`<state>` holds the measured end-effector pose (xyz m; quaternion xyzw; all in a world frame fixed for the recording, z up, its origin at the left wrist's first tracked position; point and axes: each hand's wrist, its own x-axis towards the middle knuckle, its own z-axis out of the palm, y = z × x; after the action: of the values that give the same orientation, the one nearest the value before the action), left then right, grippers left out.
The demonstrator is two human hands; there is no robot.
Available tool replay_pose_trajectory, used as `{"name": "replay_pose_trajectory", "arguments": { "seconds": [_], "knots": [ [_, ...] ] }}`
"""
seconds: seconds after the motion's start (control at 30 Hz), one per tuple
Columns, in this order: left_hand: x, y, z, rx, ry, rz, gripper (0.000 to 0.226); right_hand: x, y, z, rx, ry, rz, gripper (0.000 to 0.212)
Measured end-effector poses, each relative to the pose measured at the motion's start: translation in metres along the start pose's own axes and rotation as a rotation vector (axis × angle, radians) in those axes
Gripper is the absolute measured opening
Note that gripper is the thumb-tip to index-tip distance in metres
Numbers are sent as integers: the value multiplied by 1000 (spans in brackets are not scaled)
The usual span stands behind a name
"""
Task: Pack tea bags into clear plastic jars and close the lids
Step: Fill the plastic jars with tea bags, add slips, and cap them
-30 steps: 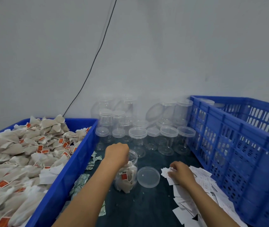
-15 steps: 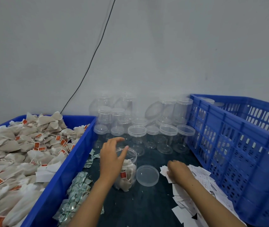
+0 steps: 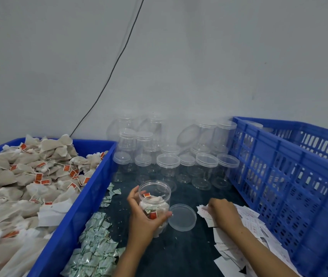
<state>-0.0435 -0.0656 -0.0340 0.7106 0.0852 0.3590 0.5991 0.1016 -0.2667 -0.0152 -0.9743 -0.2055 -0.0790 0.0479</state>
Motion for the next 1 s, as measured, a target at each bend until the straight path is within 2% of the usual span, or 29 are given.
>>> {"name": "replay_pose_trajectory", "arguments": {
  "seconds": [0.1, 0.17, 0.33, 0.5, 0.6, 0.73, 0.8, 0.87, 1.0],
  "knots": [
    [2, -6, -1, 43, -2, 23, 104, 0, 3, -9, 258, 6, 85, 28],
    [2, -8, -3, 52, -2, 30, 101, 2, 4, -14, 351, -34, 131, 26],
    [0, -10, -4, 45, 2, 36, 101, 9, 12, -20, 399, -146, 132, 22],
    [-1, -10, -4, 40, 5, 43, 100, 7, 15, -18, 463, -142, 117, 32],
    [-1, -10, -4, 33, -7, 39, 101, 5, 13, -28, 502, -66, 86, 28],
    [-1, -11, -4, 38, -45, 36, 105, 2, -9, -59, 682, 220, 48, 20],
    [-2, -11, -4, 33, -48, 34, 106, -3, -29, -76, 810, 347, -10, 20],
    [-3, -10, -3, 35, -43, 39, 105, -9, -51, -93, 863, 426, -149, 19],
    [-4, -7, -3, 30, -25, 44, 102, -19, -94, -110, 695, 425, -525, 11]
  ]
}}
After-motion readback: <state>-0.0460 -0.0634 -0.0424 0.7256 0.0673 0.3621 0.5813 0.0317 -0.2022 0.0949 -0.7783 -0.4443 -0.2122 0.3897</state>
